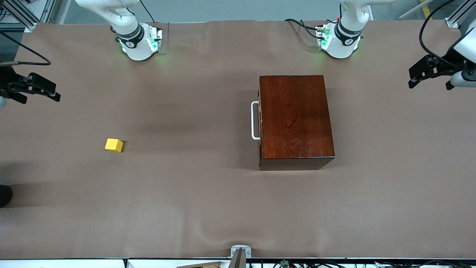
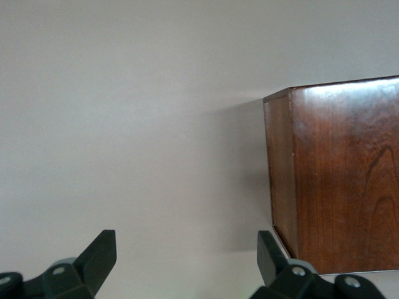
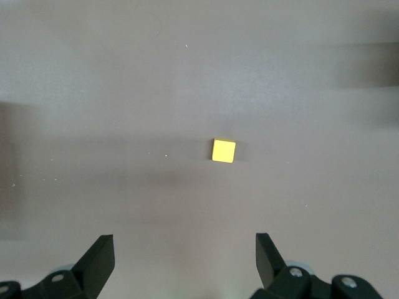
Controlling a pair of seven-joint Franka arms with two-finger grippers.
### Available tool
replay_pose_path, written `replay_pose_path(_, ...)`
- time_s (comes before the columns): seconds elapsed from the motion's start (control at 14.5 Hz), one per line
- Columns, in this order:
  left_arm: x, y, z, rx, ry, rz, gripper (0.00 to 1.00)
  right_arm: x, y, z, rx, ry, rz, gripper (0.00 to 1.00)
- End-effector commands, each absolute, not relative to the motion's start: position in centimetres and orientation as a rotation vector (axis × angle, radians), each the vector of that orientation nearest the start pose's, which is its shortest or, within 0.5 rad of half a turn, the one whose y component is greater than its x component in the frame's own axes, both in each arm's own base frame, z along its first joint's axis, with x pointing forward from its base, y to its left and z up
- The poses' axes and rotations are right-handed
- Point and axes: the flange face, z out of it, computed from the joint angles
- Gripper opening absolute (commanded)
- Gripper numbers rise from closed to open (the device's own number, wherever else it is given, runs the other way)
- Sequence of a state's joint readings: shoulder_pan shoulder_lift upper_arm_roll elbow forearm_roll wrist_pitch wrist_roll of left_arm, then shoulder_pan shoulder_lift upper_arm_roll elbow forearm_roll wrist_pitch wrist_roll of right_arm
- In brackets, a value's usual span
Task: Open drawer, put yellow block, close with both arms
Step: 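Reach the left gripper over the wooden box toward the white drawer handle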
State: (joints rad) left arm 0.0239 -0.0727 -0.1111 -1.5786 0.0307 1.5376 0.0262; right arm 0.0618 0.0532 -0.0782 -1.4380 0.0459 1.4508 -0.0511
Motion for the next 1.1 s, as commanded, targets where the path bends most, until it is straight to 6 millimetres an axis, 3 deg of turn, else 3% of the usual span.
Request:
replay_pose_path(0.0,53.1,-8.0,65.5,-3.107,0.252,-0.047,1.0,55.4,0.2,65.1,-3.084,-0.082,0.042,1.0)
replay_pose_path(0.14,53.5,-10.2,64.8,-3.123,0.23,-0.03,1.0,55.5,0.0,65.0,-3.084,-0.077,0.044,1.0)
replay_pose_path(0.62,54.7,-24.0,59.3,-3.157,0.306,0.084,1.0,55.4,-0.8,65.0,-3.084,-0.056,0.048,1.0)
replay_pose_path(0.76,54.9,-29.4,58.2,-3.183,0.279,0.072,1.0,55.5,-0.6,65.1,-3.085,-0.061,0.039,1.0)
replay_pose_path(0.9,55.4,-33.6,56.8,-3.18,0.244,0.034,1.0,55.5,-0.8,65.1,-3.085,-0.054,0.039,1.0)
replay_pose_path(1.03,54.9,-38.6,54.6,-3.175,0.204,-0.002,1.0,55.5,-0.9,65.0,-3.085,-0.051,0.041,1.0)
